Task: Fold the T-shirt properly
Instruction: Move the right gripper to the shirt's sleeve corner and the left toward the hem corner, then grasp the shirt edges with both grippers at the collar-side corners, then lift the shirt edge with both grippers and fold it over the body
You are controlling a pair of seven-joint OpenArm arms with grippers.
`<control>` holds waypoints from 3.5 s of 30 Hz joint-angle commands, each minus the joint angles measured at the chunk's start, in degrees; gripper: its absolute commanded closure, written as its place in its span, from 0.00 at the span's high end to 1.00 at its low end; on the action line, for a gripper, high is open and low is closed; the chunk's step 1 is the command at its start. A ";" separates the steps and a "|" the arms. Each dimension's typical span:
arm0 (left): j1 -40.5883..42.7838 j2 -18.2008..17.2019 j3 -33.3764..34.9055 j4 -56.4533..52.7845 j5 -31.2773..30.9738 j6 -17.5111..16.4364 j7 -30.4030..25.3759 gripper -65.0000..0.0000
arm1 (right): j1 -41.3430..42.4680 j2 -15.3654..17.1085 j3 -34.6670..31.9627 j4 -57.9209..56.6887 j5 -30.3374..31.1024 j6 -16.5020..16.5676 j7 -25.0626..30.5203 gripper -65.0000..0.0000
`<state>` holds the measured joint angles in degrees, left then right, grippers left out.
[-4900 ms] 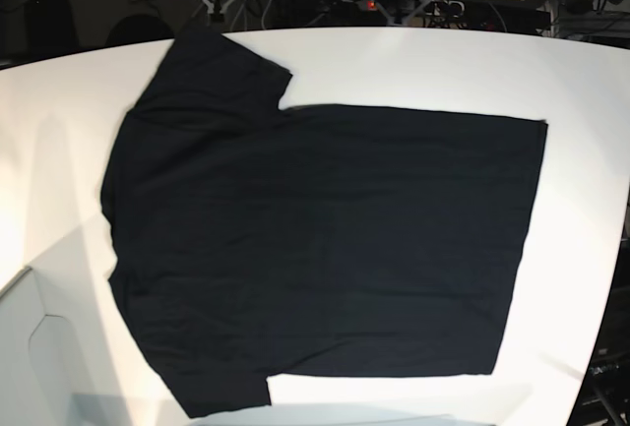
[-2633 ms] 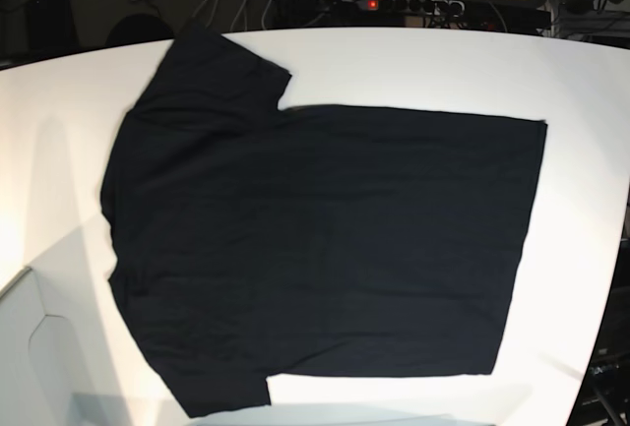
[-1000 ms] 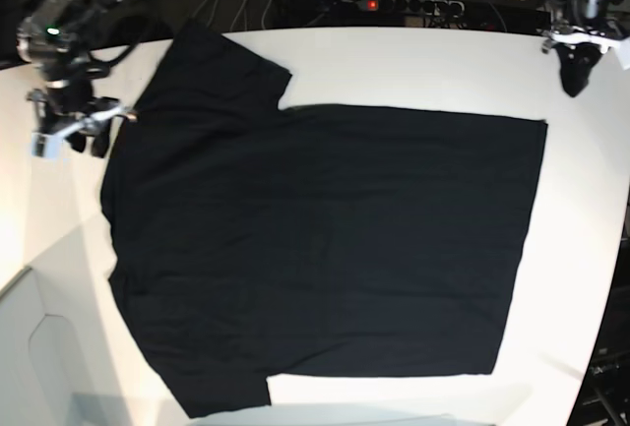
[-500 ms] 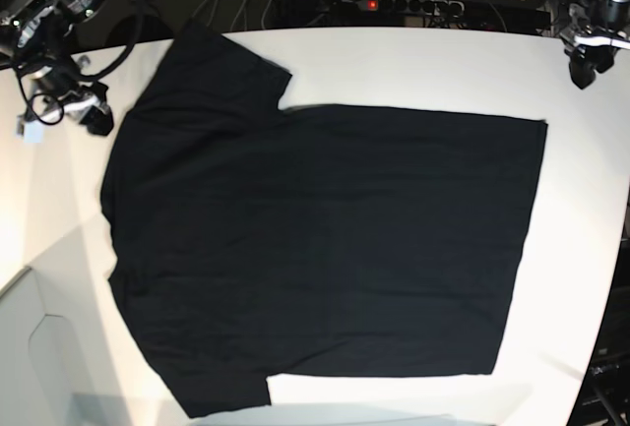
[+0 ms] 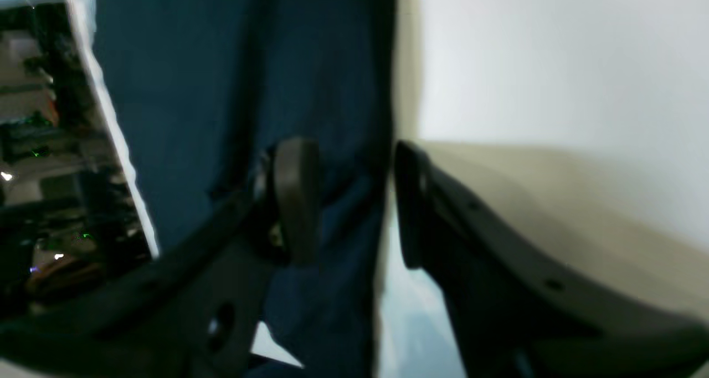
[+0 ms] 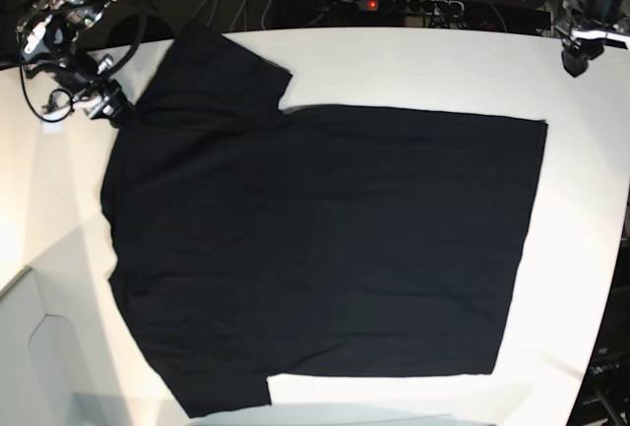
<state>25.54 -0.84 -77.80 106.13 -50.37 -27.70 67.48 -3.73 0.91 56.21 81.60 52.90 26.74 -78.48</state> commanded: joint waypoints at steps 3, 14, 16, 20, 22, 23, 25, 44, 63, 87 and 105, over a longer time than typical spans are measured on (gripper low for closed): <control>0.53 -0.78 -0.49 1.08 -0.93 -0.21 -0.89 0.52 | 0.96 2.30 0.19 -2.35 -0.03 0.38 0.28 0.36; 0.35 -0.43 -0.49 1.43 -0.93 -0.21 -0.89 0.52 | 0.17 2.30 -4.03 -3.84 -0.03 0.38 0.81 0.36; 0.35 -0.43 -0.49 1.52 -0.93 -0.21 -0.89 0.52 | 0.08 2.30 -5.52 -3.84 -0.03 0.38 0.81 0.36; 0.35 -0.43 -0.49 1.52 -0.93 -0.21 -0.89 0.52 | -0.01 2.04 -6.75 -3.84 -0.03 0.38 0.89 0.36; 0.35 -0.43 -0.49 1.52 -0.93 -0.21 -0.89 0.52 | -0.01 2.04 -7.63 -3.84 -0.03 0.38 0.89 0.33; 0.35 -0.43 -0.49 1.52 -0.93 -0.21 -0.89 0.52 | -0.01 2.13 -8.16 -3.84 -0.03 0.38 0.89 0.30; 0.35 -0.43 -0.49 1.52 -0.93 -0.21 -0.89 0.52 | -0.01 2.13 -9.04 -3.84 -0.11 0.38 0.89 0.16; -9.41 -15.55 5.58 -24.94 -10.60 -0.38 -0.27 0.53 | -0.01 3.09 -14.75 -3.93 -0.29 0.38 0.89 0.00; -18.37 -18.89 14.55 -41.55 -11.13 0.49 -0.89 0.53 | -0.01 3.01 -14.75 -3.93 -0.29 0.38 0.89 0.00; -24.70 -13.53 14.55 -43.93 -0.75 0.49 -0.89 0.52 | -0.01 2.83 -14.75 -3.93 -0.29 0.38 0.89 0.00; -21.45 -14.41 17.54 -39.01 0.74 -0.12 -0.54 0.00 | -1.59 4.85 -14.40 -2.70 -0.20 0.38 0.89 0.00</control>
<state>4.08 -13.78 -59.90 66.02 -49.10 -27.62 67.20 -4.84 5.06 41.56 78.37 53.52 26.74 -76.95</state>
